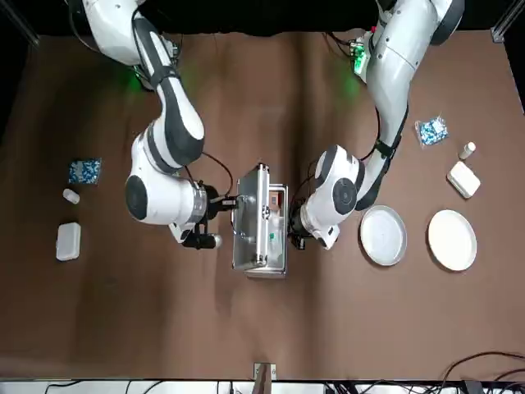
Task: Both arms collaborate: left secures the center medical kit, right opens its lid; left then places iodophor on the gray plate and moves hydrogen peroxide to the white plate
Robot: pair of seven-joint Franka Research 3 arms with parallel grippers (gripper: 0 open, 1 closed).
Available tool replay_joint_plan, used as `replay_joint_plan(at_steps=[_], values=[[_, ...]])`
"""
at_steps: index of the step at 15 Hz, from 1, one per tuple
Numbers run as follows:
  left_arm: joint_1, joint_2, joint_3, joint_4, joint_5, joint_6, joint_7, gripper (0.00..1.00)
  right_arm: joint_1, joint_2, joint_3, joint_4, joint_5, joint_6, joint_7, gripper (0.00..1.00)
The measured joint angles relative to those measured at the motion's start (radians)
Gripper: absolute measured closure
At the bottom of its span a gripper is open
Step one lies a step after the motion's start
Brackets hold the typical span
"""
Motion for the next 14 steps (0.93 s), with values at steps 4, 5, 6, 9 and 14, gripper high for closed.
replay_joint_plan(at_steps=[4,5,6,9,14], values=[[0.0,0.0,0.0,0.0,0.0,0.0,0.0,0.7,-0.031,-0.012,-0.001,-0.023,-0.001,-0.03,-0.041,0.86],[0.0,0.0,0.0,0.0,0.0,0.0,0.0,0.7,-0.039,-0.014,-0.002,-0.03,-0.001,-0.036,-0.048,0.86],[0.0,0.0,0.001,0.0,0.0,0.0,0.0,0.7,-0.045,-0.015,-0.004,-0.036,-0.003,-0.043,-0.055,0.86],[0.0,0.0,0.001,0.0,0.0,0.0,0.0,0.7,-0.061,-0.016,-0.012,-0.06,-0.016,-0.054,-0.089,0.86],[0.0,0.0,0.001,0.0,0.0,0.0,0.0,0.7,-0.069,-0.017,-0.012,-0.074,-0.016,-0.051,-0.117,0.86]])
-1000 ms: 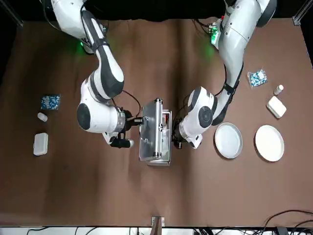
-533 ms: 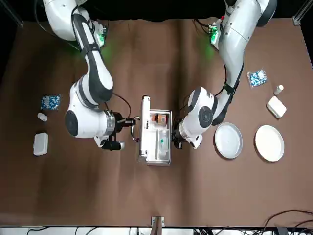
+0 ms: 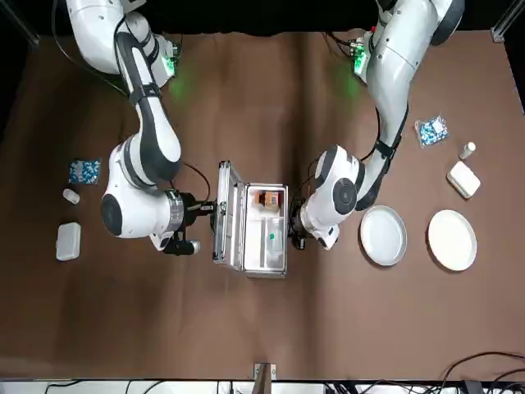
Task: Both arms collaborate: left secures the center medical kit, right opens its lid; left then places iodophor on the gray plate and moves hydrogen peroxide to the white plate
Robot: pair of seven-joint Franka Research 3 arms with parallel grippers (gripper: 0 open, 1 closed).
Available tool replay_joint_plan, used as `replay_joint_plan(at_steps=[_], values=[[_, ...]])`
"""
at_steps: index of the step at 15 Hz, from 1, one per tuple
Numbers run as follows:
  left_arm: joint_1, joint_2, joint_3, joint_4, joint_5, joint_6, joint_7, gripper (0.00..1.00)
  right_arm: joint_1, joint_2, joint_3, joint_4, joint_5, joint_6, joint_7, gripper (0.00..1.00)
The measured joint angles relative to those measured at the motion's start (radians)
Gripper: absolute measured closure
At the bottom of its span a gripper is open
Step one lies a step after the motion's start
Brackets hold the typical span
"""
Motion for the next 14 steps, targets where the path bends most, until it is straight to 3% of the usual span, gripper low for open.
replay_joint_plan(at_steps=[1,4,5,10,14], values=[[0.0,0.0,0.0,0.0,0.0,0.0,0.0,0.7,0.0,0.0,0.0,-0.001,0.0,0.0,-0.001,0.86],[0.0,0.001,0.0,0.0,0.001,-0.001,0.0,0.7,-0.002,0.043,-0.002,-0.005,-0.003,0.127,-0.001,0.7],[0.0,0.001,0.0,0.0,0.001,-0.001,0.0,0.7,-0.004,0.06,-0.003,-0.003,-0.002,0.143,-0.002,0.7],[-0.001,0.001,0.0,0.001,0.003,-0.001,0.0,0.7,-0.023,0.073,-0.002,0.017,0.001,0.126,-0.002,0.59],[-0.001,0.001,0.0,0.001,0.004,-0.001,0.0,0.7,-0.049,0.073,-0.002,0.022,0.027,0.091,-0.002,0.26]])
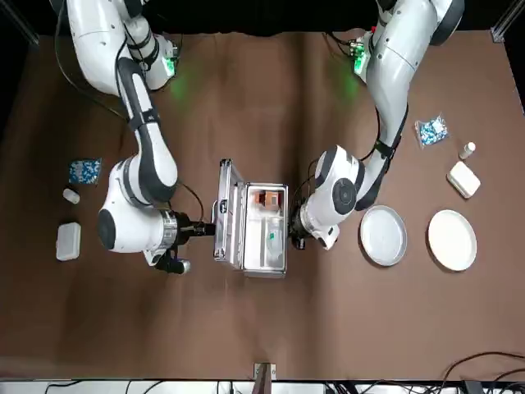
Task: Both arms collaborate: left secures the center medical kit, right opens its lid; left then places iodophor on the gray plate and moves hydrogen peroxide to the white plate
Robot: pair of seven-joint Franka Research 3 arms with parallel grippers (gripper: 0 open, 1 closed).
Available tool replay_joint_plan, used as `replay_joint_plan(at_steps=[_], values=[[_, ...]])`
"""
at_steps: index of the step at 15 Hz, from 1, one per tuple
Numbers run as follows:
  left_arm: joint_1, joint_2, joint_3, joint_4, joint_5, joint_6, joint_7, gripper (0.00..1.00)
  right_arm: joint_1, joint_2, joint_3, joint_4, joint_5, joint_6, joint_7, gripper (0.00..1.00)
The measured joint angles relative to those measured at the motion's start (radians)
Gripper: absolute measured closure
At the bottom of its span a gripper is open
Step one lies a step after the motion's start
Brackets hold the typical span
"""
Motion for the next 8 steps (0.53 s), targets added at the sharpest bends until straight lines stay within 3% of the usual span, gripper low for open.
replay_joint_plan(at_steps=[1,4,5,8], values=[[0.0,0.0,0.0,0.0,0.0,0.0,0.0,0.7,-0.009,0.0,0.0,0.0,0.018,-0.013,0.0,0.17],[0.0,0.0,0.0,0.0,0.002,-0.001,0.0,0.65,-0.031,0.0,0.0,0.002,0.038,-0.044,-0.001,0.07],[-0.001,0.0,0.0,0.0,0.01,-0.002,0.0,0.57,-0.035,0.0,0.0,0.005,0.04,-0.055,-0.002,0.03],[-0.001,0.0,0.0,0.0,0.029,-0.005,0.0,0.3,-0.048,0.0,-0.001,0.018,0.041,-0.063,-0.002,0.02]])
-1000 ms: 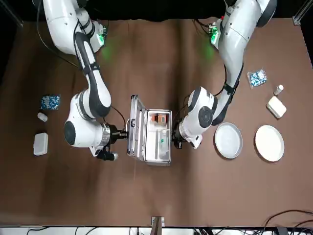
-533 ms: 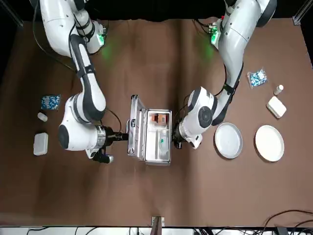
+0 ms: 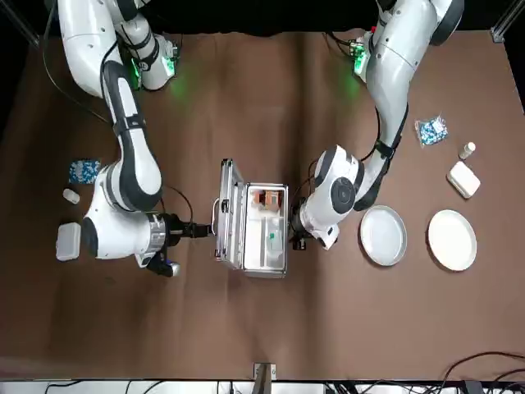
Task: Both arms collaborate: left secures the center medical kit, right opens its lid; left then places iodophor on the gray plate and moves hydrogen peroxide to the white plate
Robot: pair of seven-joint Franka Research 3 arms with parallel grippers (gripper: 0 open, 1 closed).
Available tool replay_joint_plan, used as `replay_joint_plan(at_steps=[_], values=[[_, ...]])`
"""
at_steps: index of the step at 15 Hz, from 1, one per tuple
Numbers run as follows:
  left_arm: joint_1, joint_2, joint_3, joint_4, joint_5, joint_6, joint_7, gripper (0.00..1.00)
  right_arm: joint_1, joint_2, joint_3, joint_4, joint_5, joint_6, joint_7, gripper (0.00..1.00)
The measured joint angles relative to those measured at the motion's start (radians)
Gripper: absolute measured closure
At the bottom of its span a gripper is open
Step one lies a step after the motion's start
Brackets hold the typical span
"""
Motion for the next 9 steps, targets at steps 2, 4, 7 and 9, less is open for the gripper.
replay_joint_plan(at_steps=[2,4,7,9], values=[[0.002,0.0,0.002,0.003,0.012,-0.025,0.0,0.13,-0.02,0.0,-0.001,0.015,0.0,-0.001,0.0,0.02],[0.01,-0.009,0.004,0.017,0.034,-0.081,0.0,0.0,-0.056,-0.004,-0.003,0.054,0.0,-0.026,0.0,0.02],[0.021,-0.043,0.008,0.031,0.036,-0.154,0.0,0.0,-0.086,-0.014,-0.008,0.082,-0.037,-0.043,-0.002,0.02],[0.024,-0.078,0.01,0.035,0.036,-0.197,-0.001,0.0,-0.096,-0.037,-0.008,0.098,-0.167,-0.048,-0.005,0.02]])
